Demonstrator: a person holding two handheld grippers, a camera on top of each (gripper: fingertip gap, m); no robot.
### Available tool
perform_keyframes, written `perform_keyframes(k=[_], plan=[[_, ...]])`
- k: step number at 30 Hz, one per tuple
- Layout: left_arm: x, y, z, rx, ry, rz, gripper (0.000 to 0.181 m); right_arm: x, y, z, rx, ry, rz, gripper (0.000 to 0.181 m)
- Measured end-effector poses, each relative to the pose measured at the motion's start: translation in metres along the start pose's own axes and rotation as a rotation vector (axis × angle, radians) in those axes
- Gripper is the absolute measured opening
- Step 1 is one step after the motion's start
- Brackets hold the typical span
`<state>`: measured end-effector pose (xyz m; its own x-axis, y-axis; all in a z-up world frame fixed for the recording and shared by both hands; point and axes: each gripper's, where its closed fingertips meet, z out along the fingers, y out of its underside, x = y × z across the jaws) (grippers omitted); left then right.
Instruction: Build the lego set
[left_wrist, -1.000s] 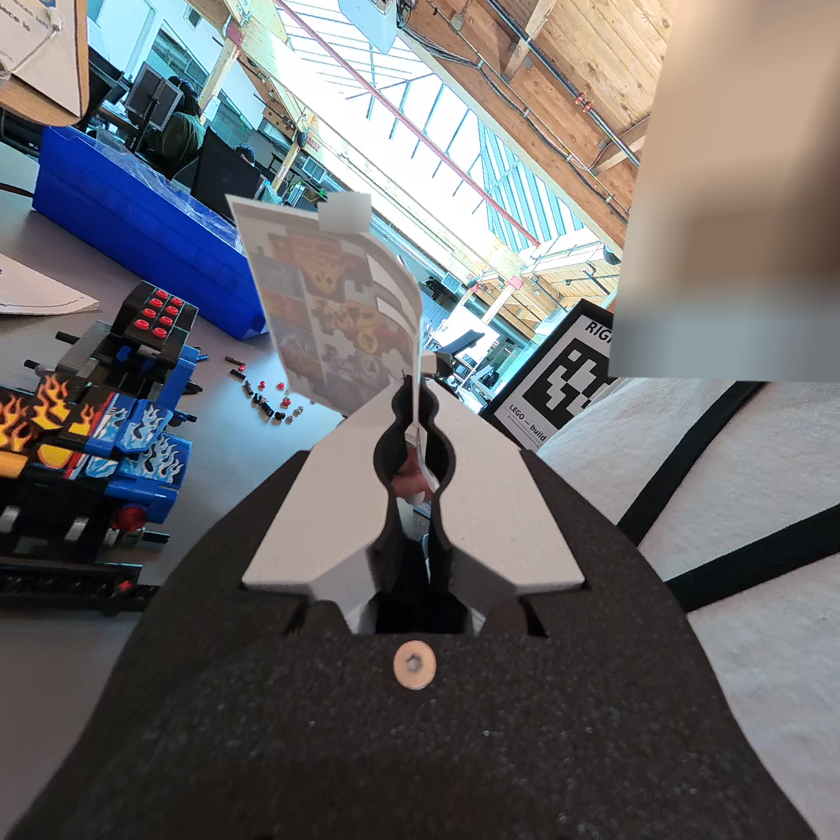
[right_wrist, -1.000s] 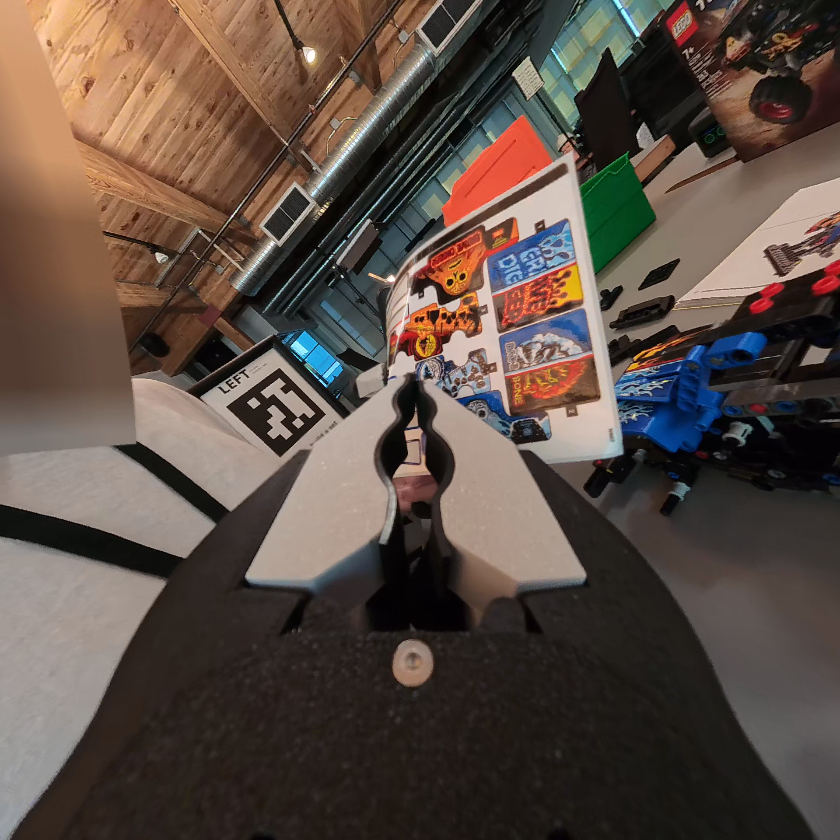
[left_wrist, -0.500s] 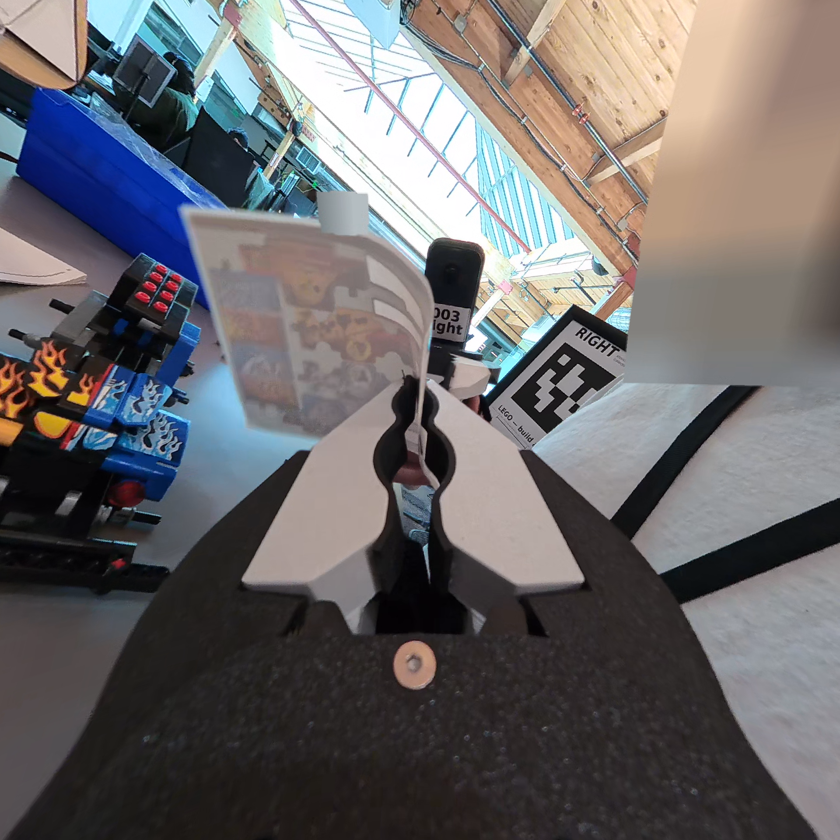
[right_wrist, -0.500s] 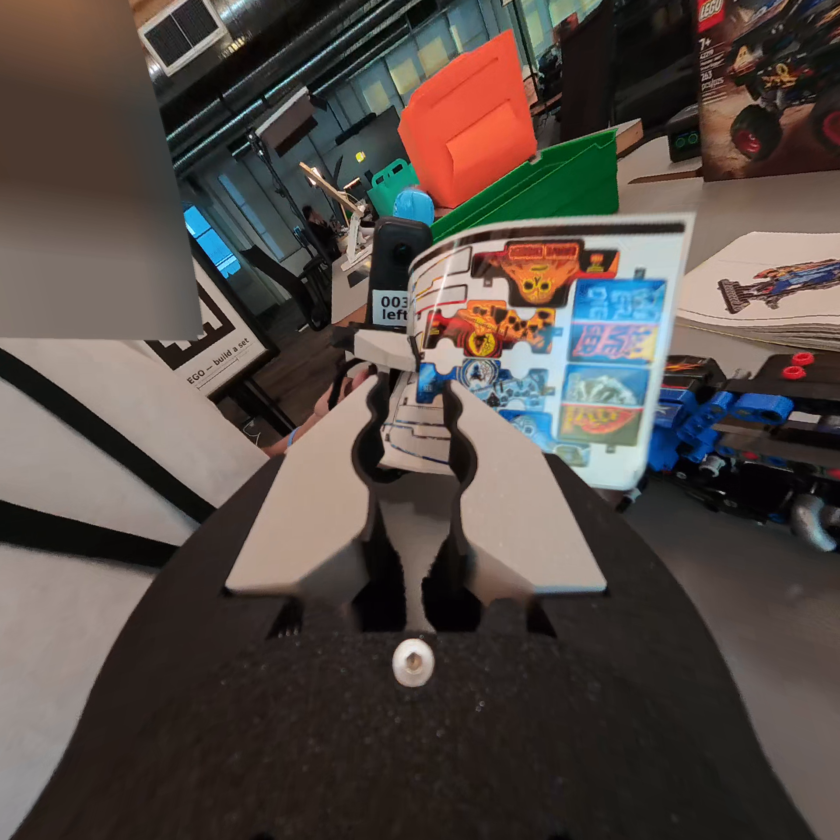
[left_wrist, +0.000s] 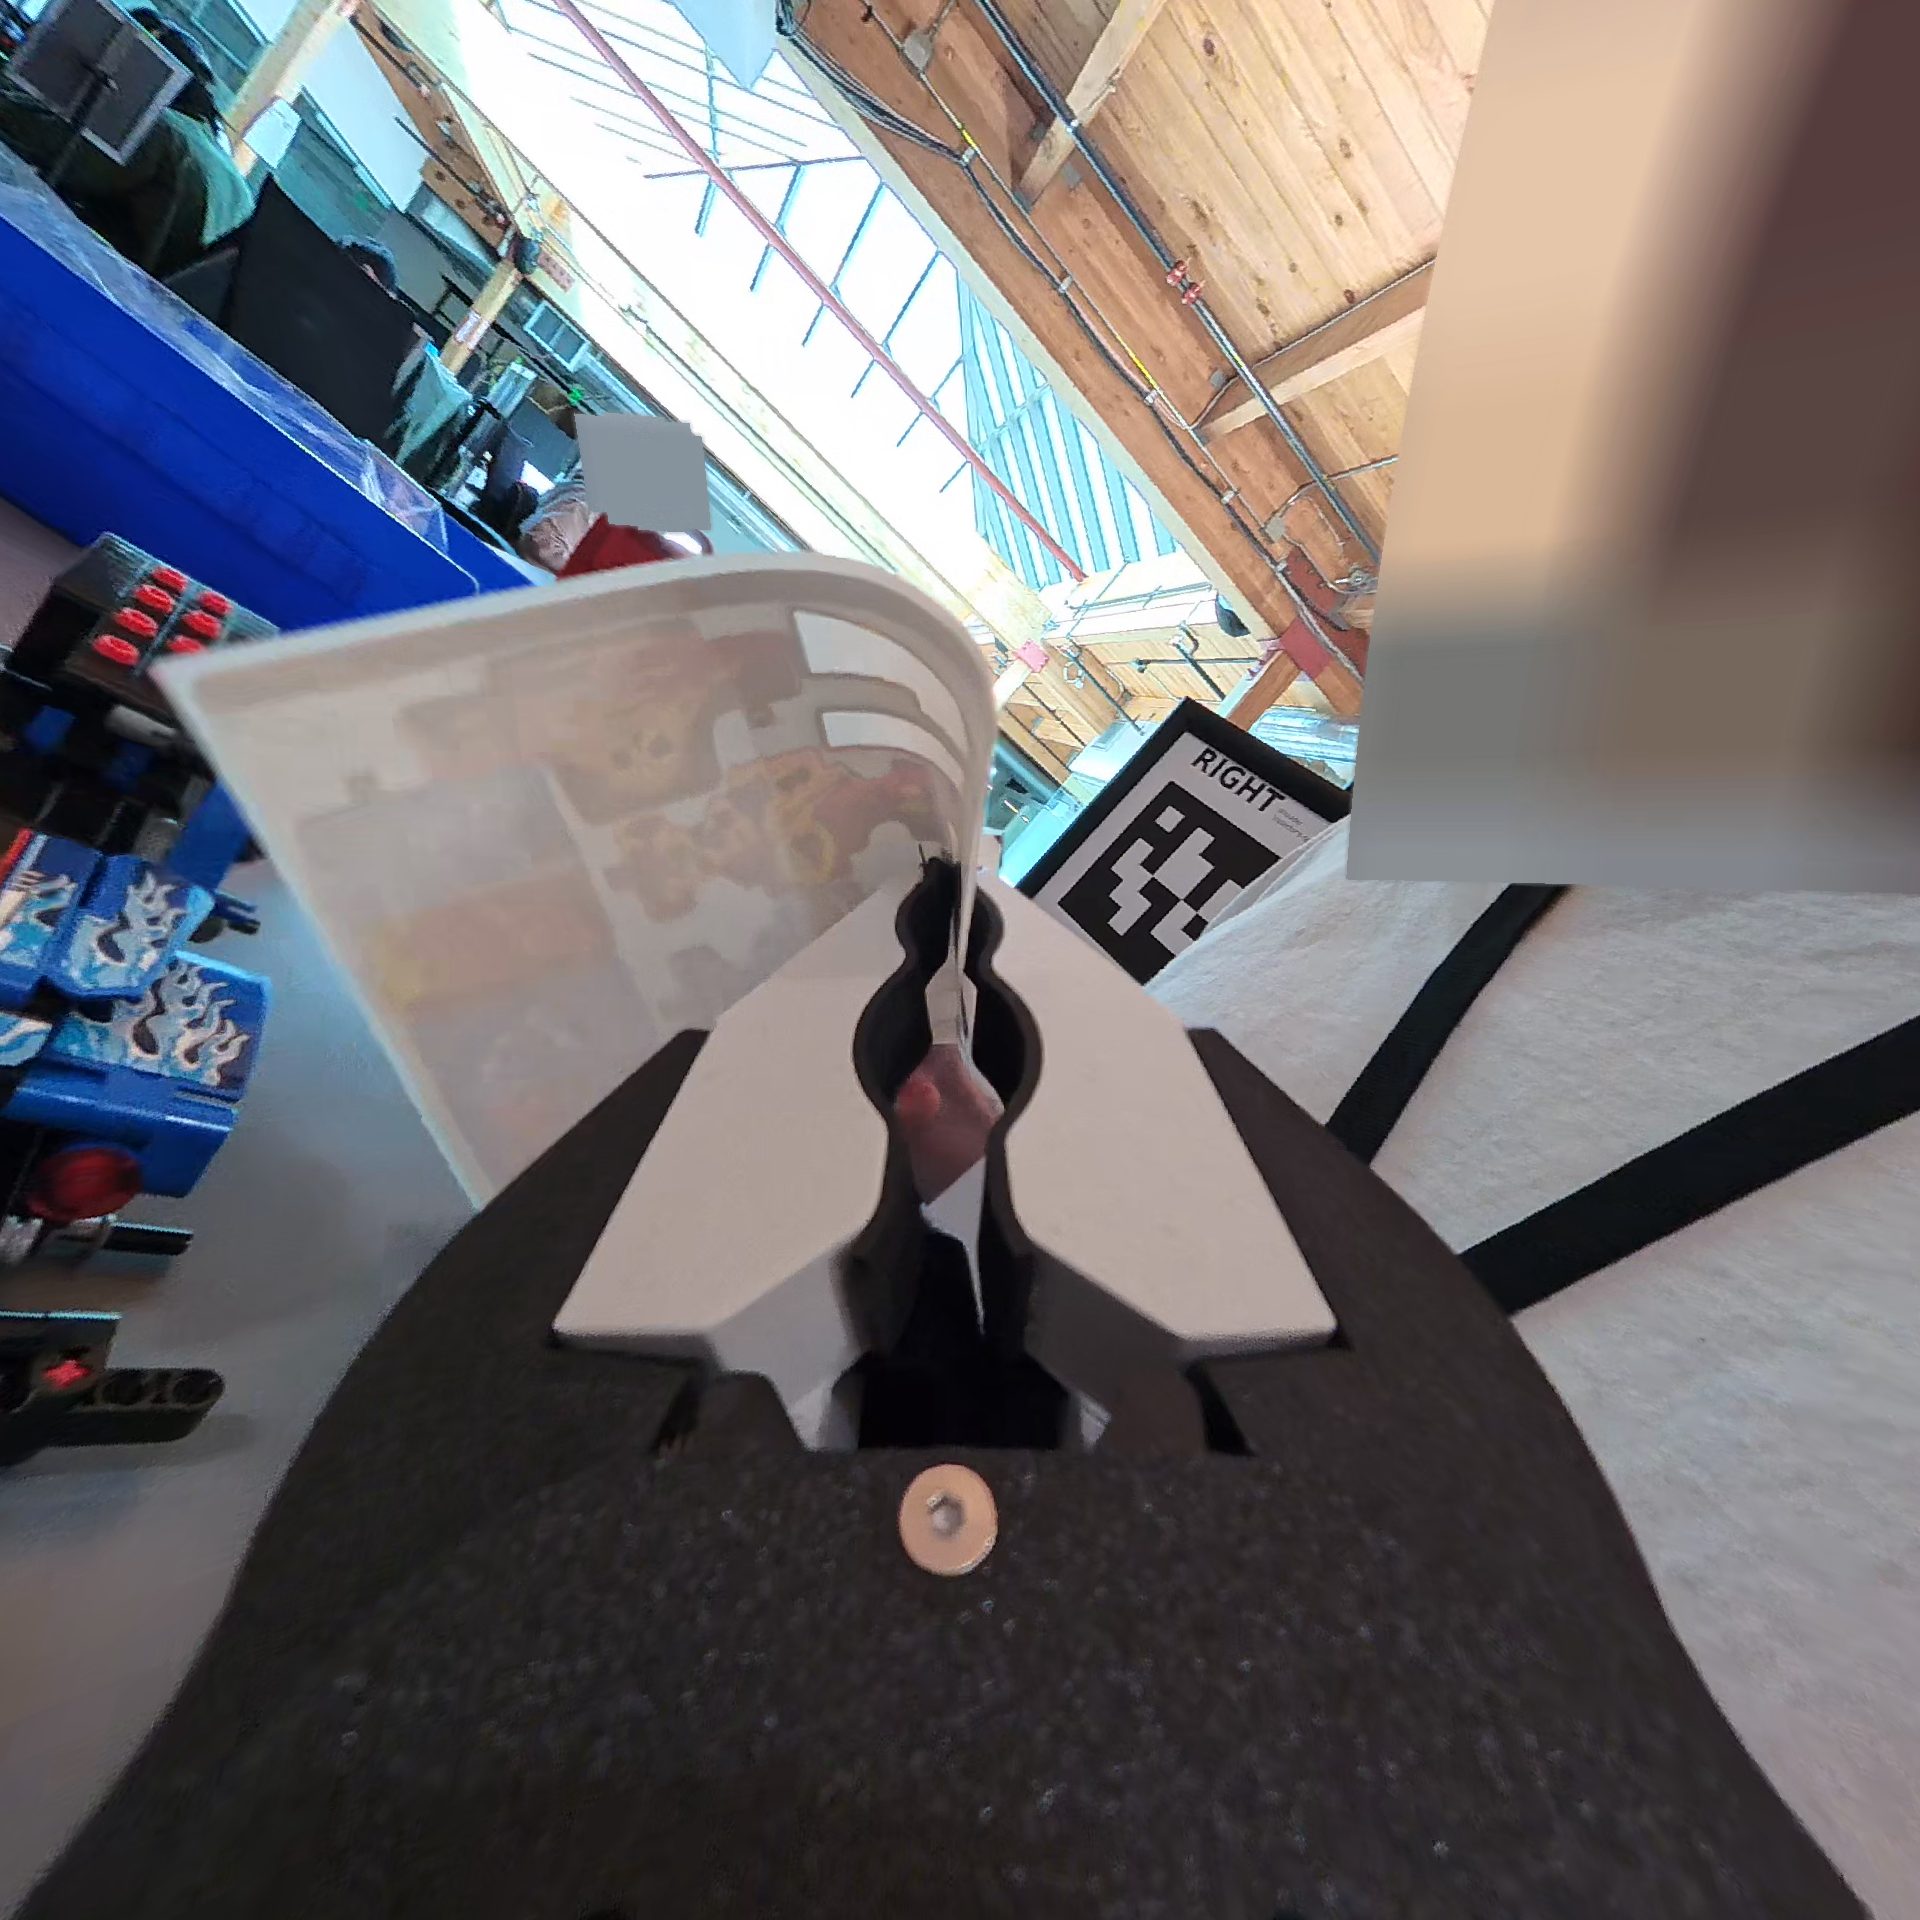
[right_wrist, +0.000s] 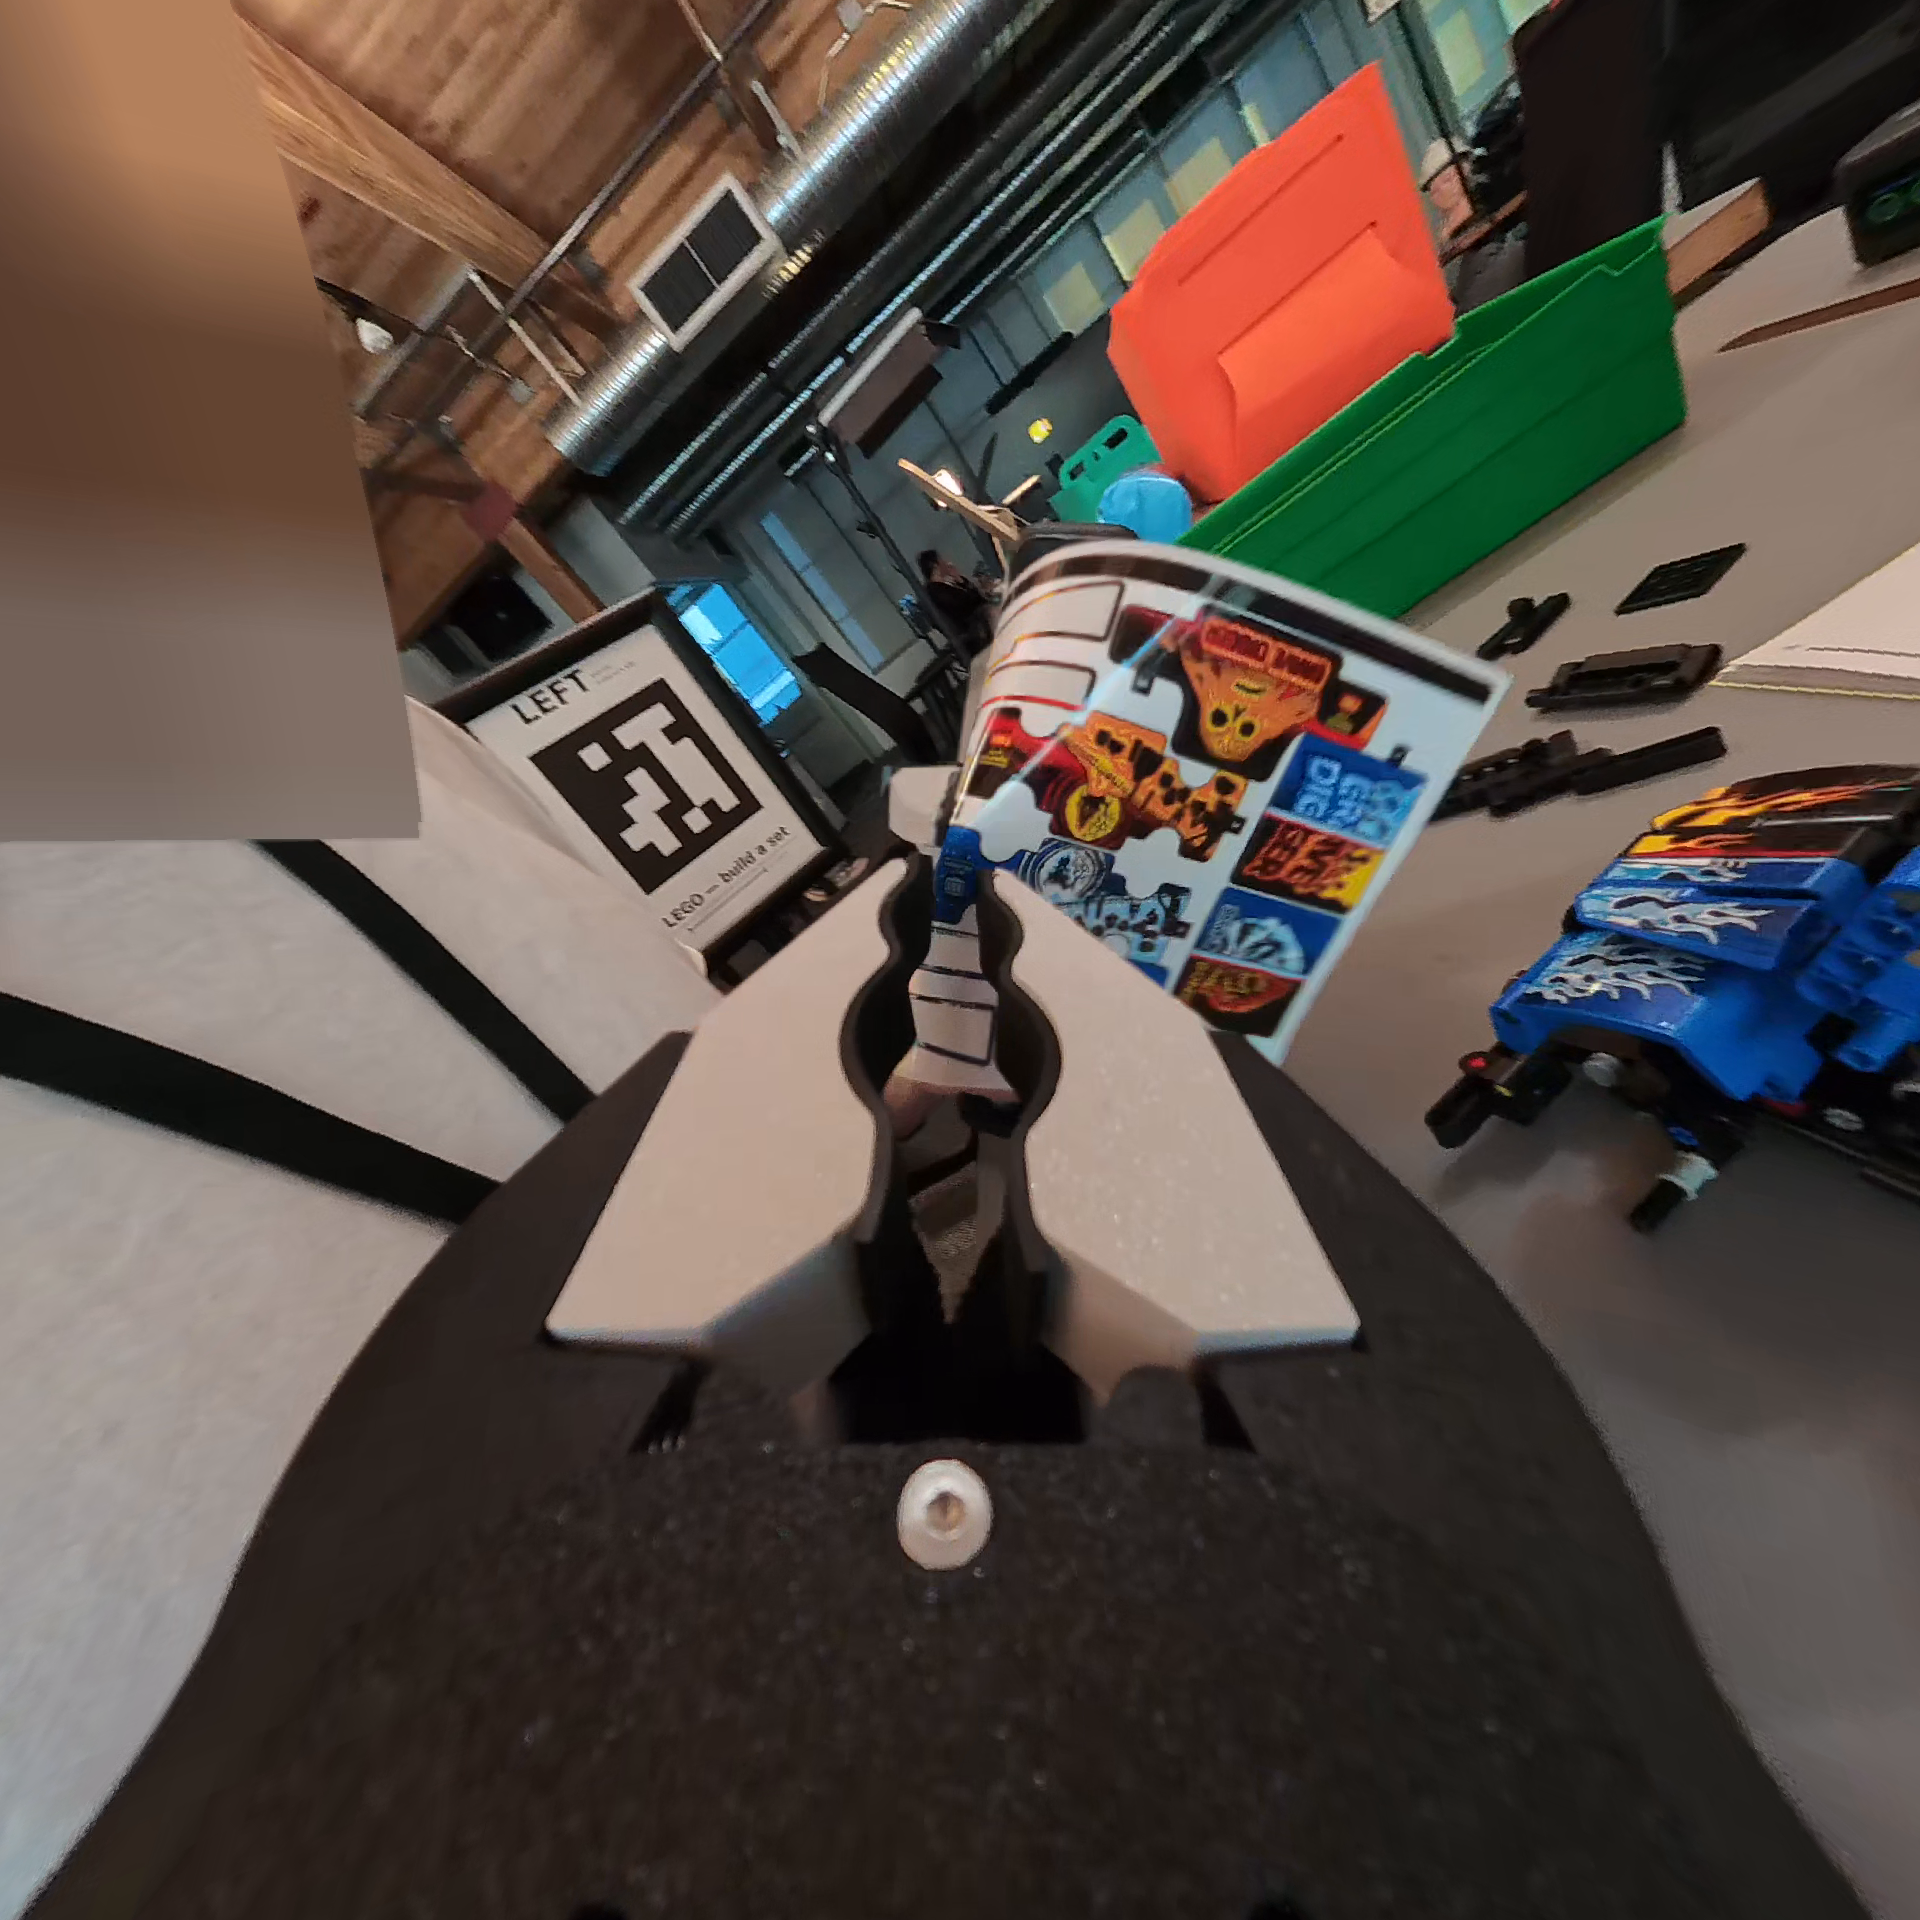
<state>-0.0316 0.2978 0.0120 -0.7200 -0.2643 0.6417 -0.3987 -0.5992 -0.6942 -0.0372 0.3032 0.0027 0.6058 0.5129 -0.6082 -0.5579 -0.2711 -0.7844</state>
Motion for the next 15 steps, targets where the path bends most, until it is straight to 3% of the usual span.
perform_keyframes(k=[6,15], plan=[[0.005,0.002,-0.002,-0.020,0.041,-0.020,0.000,-0.005,0.001,-0.001,0.016,-0.081,0.049,0.002],[-0.002,-0.001,-0.008,-0.027,-0.009,0.001,0.000,0.008,-0.004,-0.008,0.040,-0.001,0.031,0.000]])
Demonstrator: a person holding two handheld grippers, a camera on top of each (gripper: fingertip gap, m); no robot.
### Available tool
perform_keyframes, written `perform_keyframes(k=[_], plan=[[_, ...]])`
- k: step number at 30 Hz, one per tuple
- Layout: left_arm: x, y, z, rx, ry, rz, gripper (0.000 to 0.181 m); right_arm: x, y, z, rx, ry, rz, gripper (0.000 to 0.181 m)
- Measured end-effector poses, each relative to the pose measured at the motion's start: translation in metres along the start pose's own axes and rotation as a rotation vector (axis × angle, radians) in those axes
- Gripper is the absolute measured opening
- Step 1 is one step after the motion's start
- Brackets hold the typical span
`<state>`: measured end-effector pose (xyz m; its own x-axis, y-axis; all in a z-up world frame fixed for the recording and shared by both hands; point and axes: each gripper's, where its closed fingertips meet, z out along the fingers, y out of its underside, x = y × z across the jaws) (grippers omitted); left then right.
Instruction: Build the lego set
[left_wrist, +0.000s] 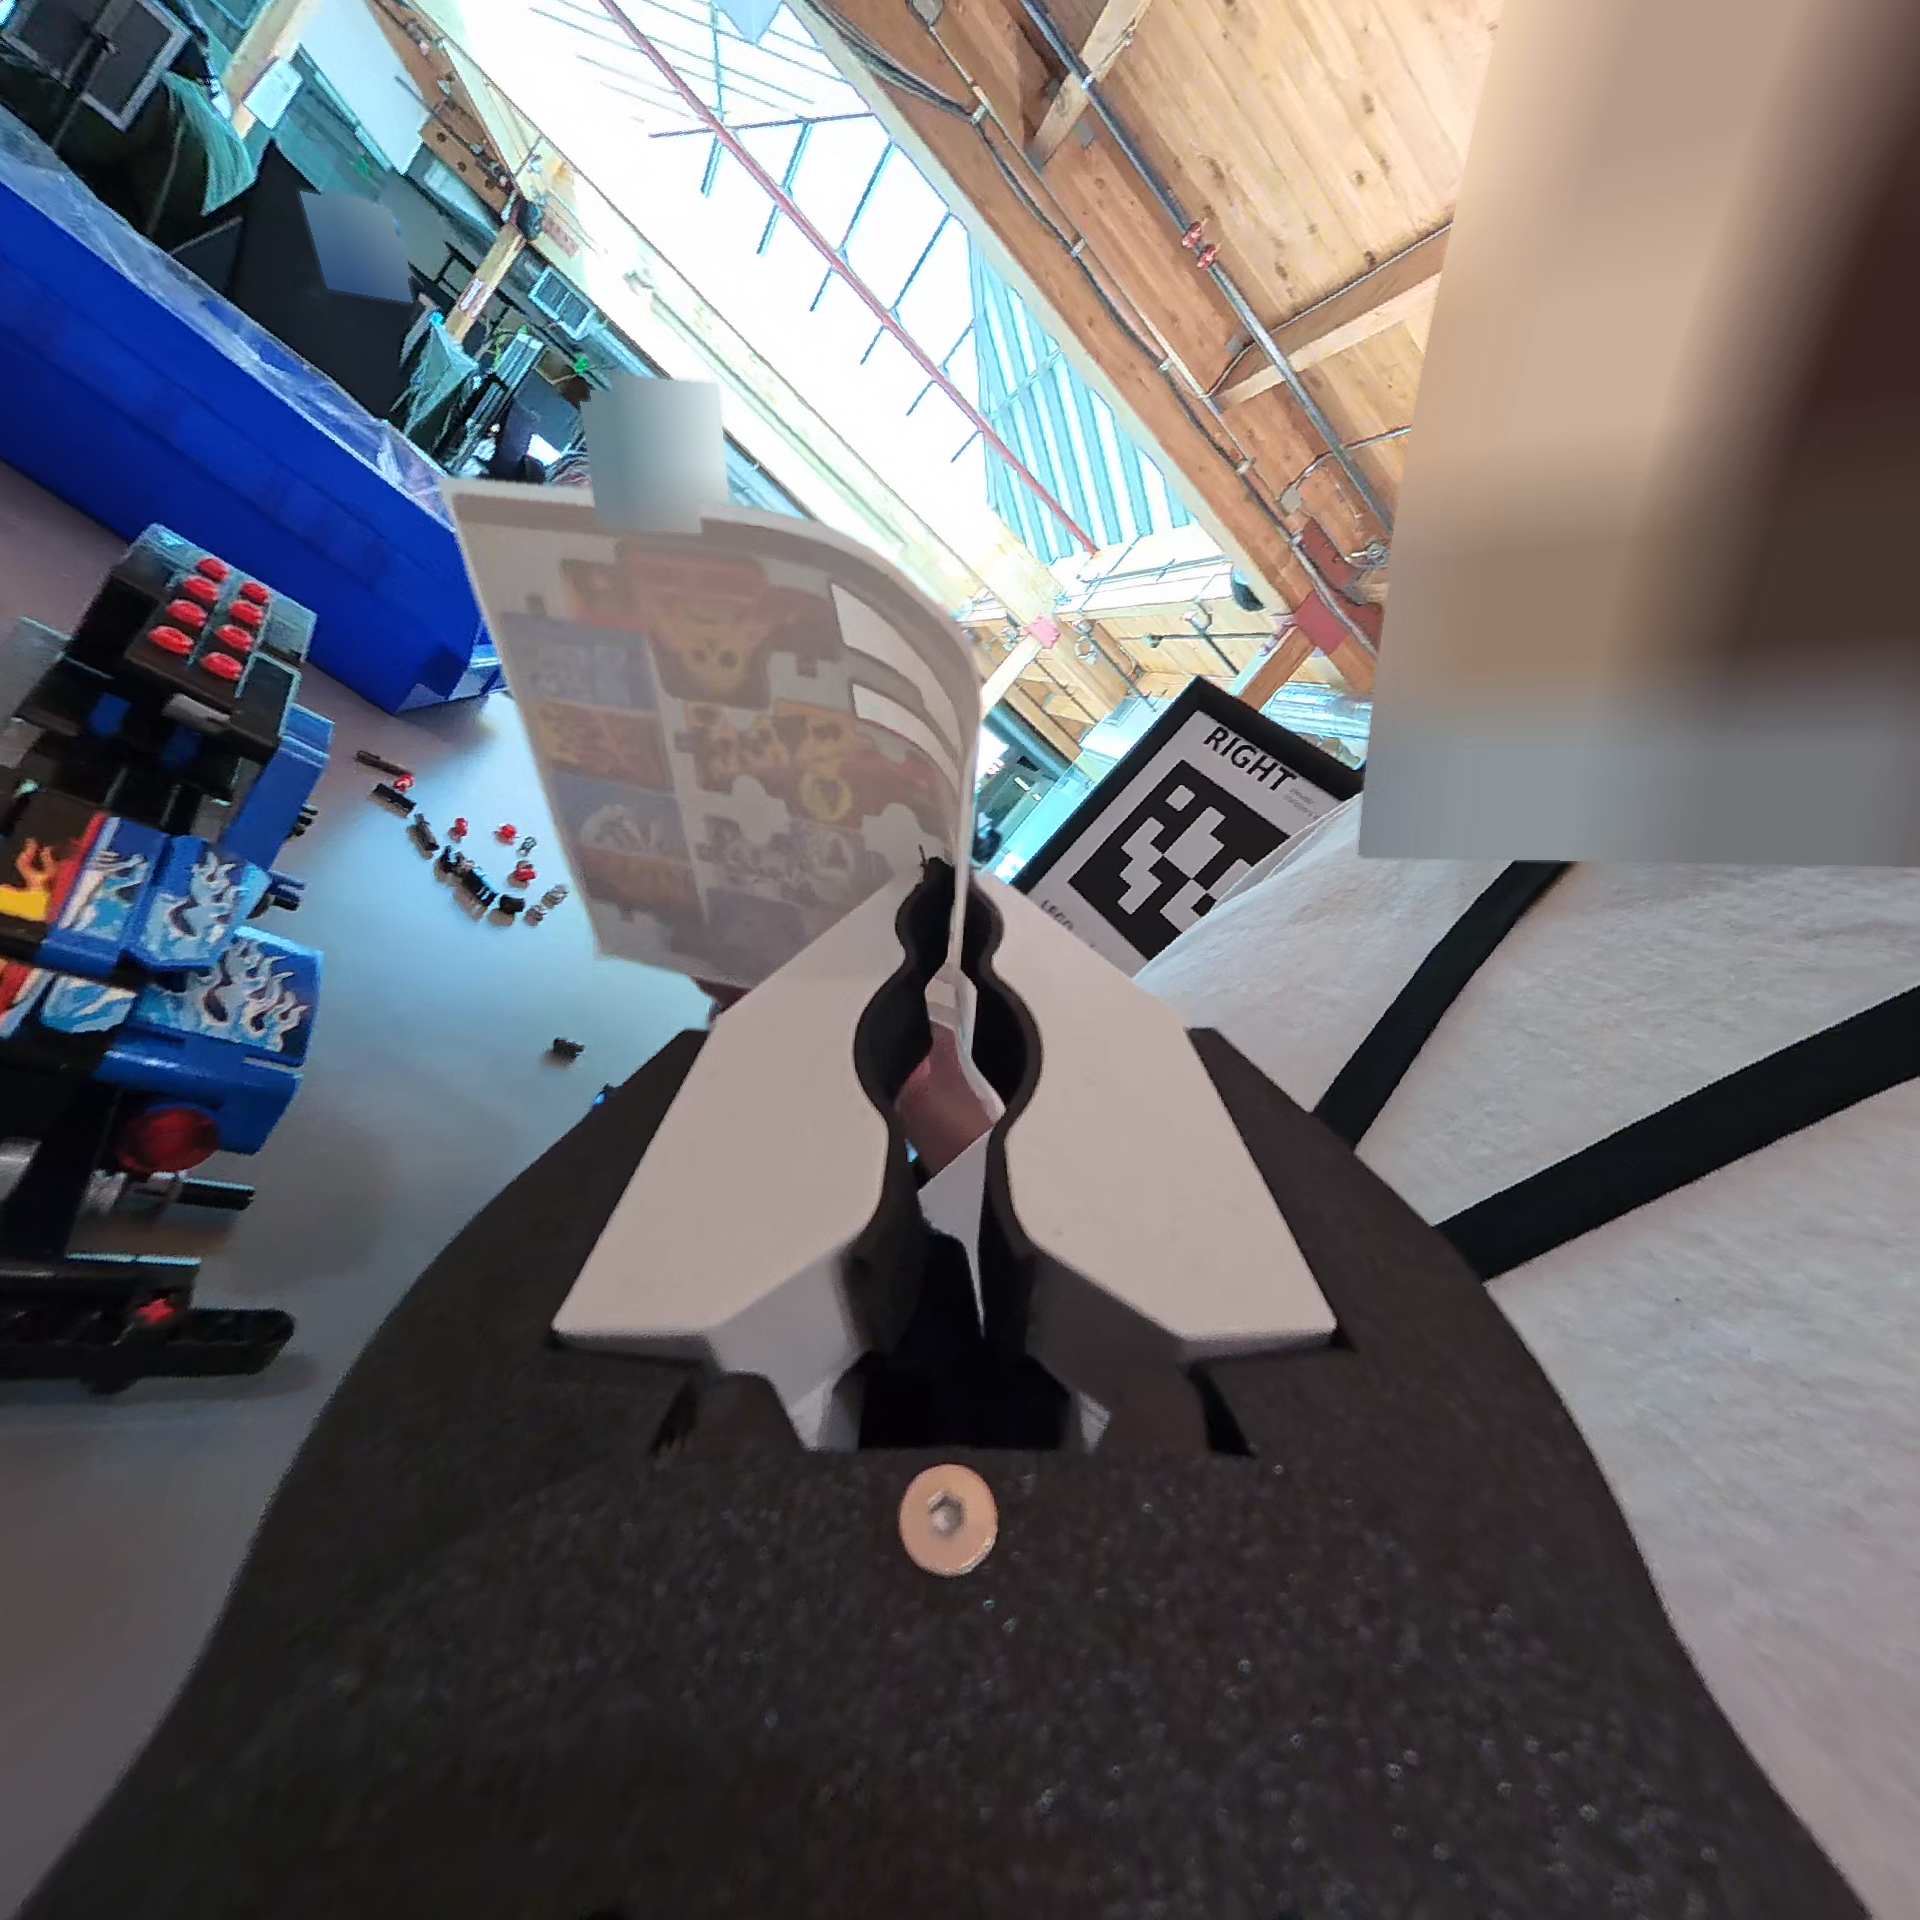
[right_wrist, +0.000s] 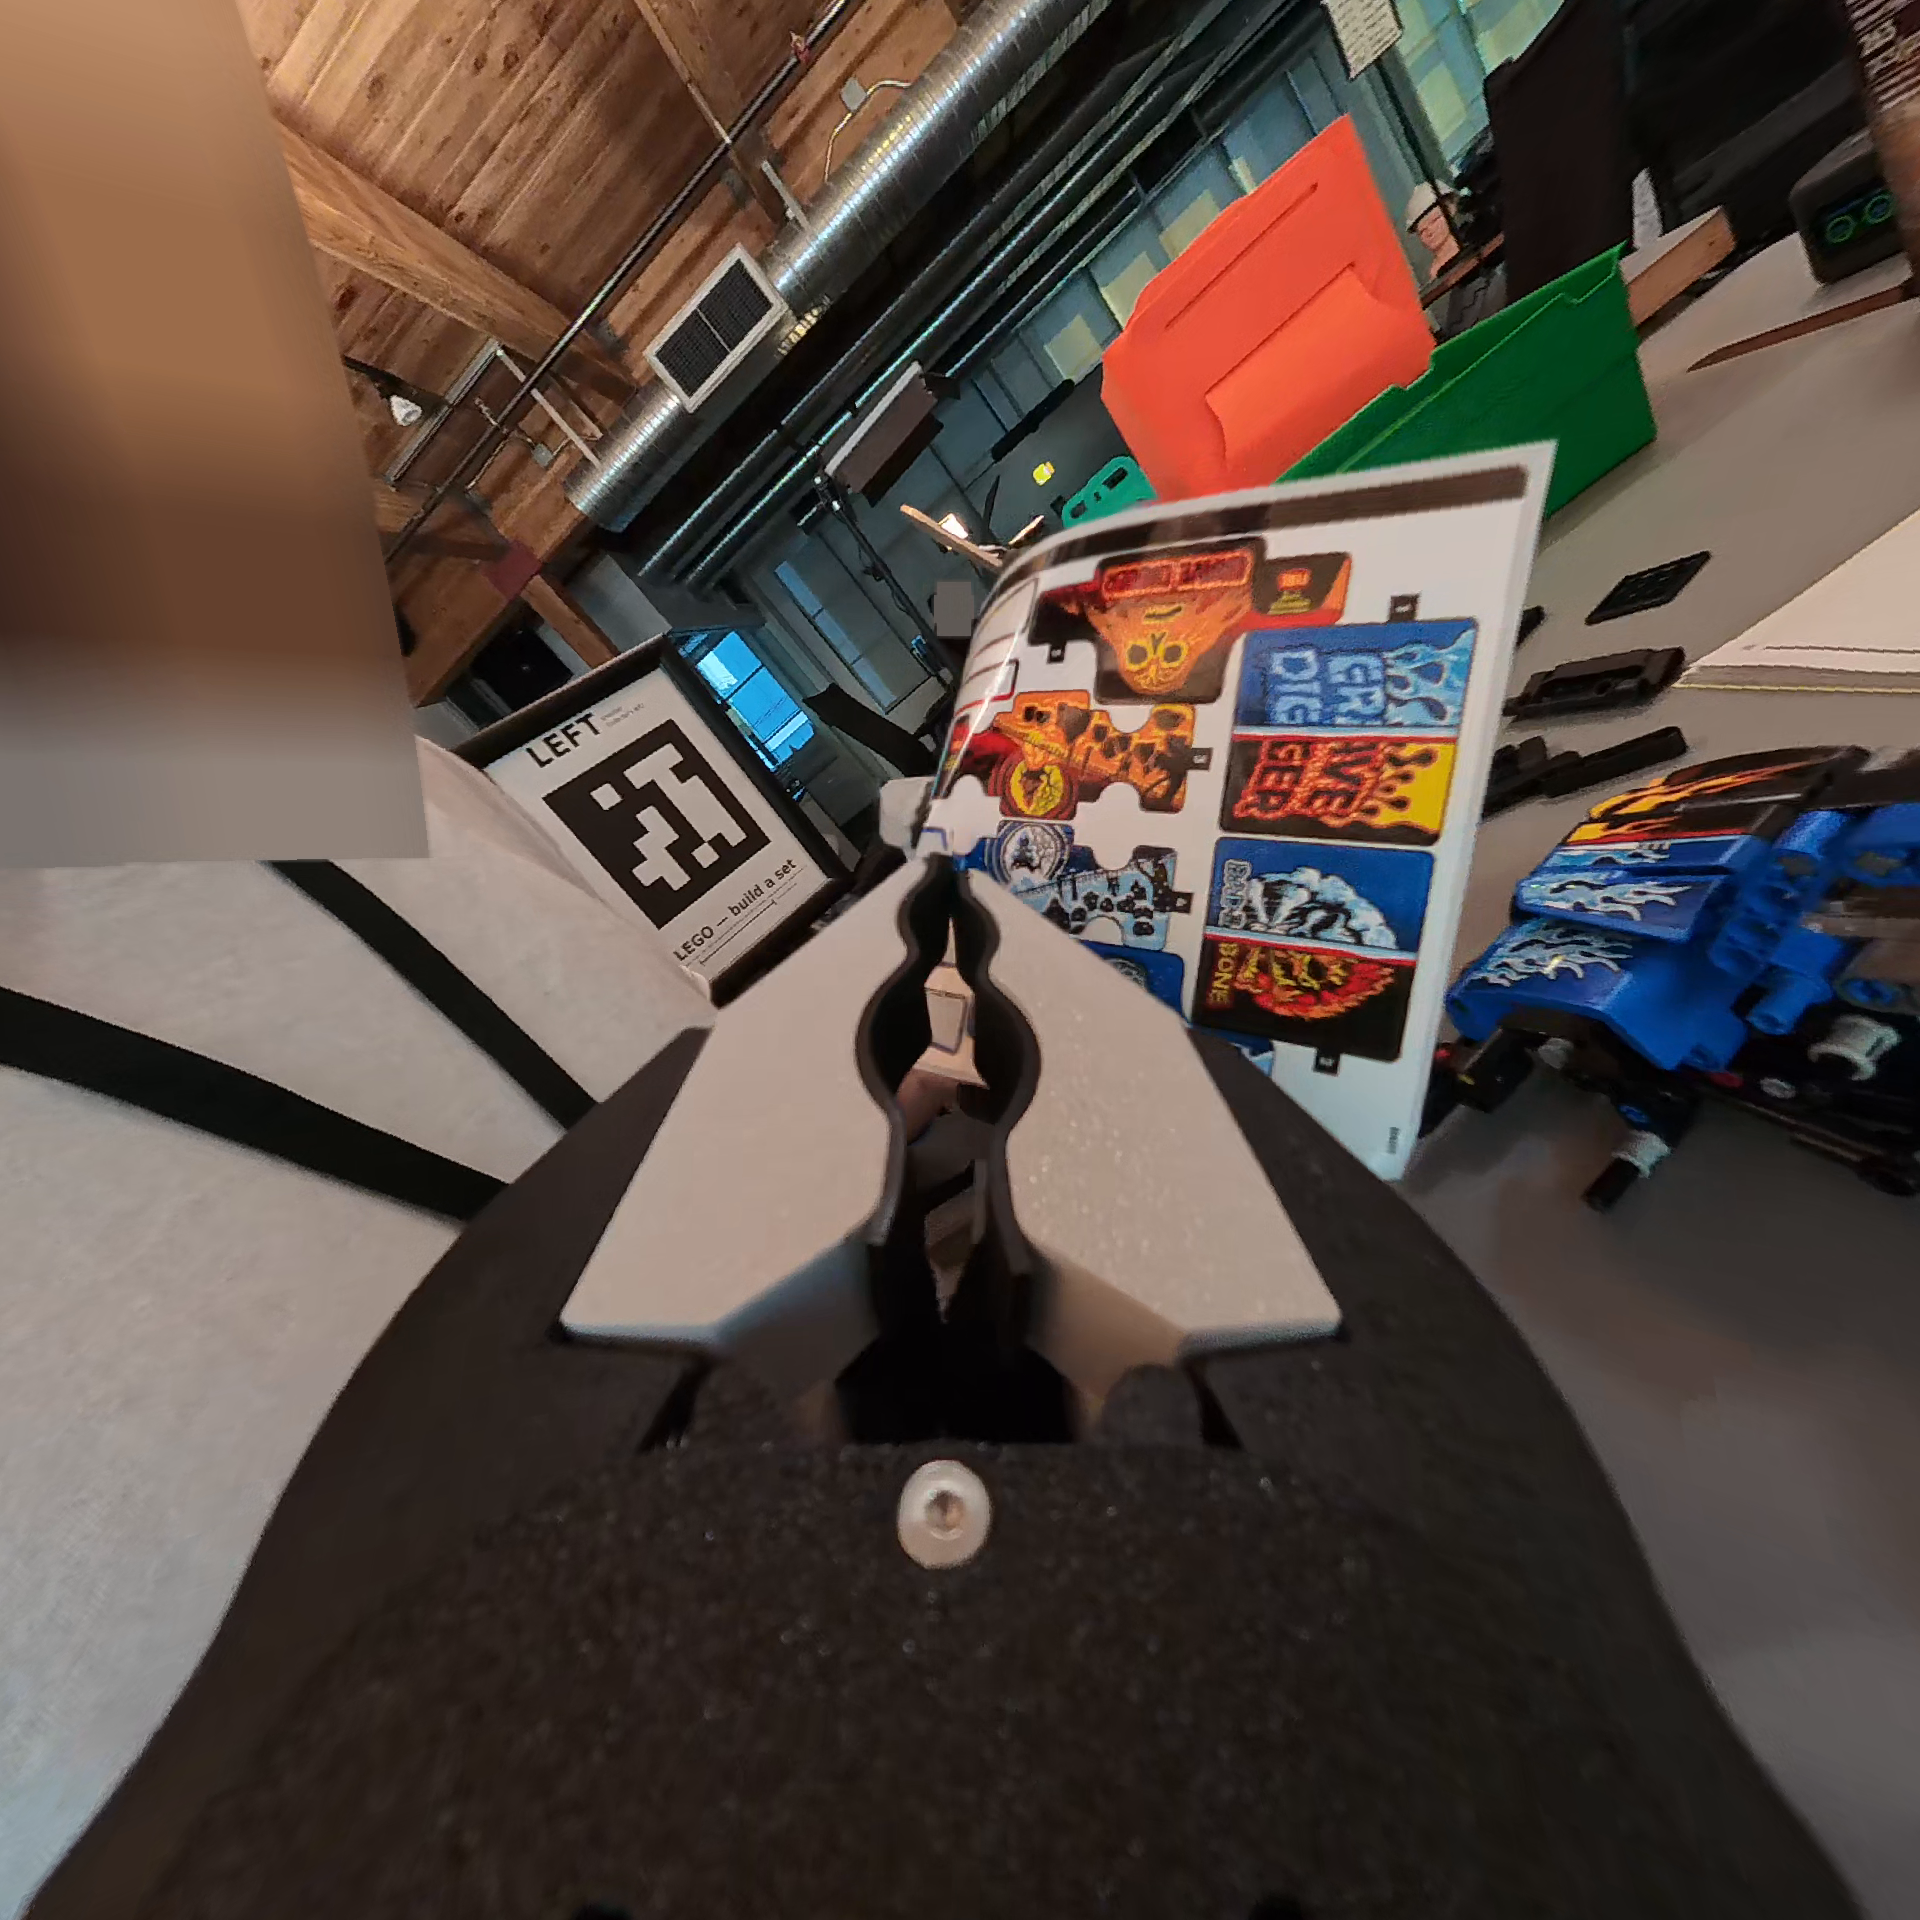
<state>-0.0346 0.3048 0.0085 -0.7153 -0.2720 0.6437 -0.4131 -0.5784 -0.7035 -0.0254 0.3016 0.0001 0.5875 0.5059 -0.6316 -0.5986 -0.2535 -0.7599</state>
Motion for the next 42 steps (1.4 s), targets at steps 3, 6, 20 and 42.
perform_keyframes(k=[3,6,20,42], plan=[[-0.005,0.003,-0.004,-0.026,-0.041,0.007,0.000,0.008,-0.002,-0.004,0.009,0.060,-0.025,0.000],[-0.007,0.003,-0.009,-0.027,-0.061,0.000,0.000,0.014,-0.007,-0.011,0.026,0.115,-0.045,0.000],[-0.013,0.004,-0.008,-0.005,-0.072,-0.041,0.000,0.012,0.014,0.014,-0.147,0.233,-0.179,0.025],[0.009,0.010,0.004,-0.054,0.020,0.057,0.000,-0.014,0.017,0.011,-0.034,-0.168,0.132,0.006]])
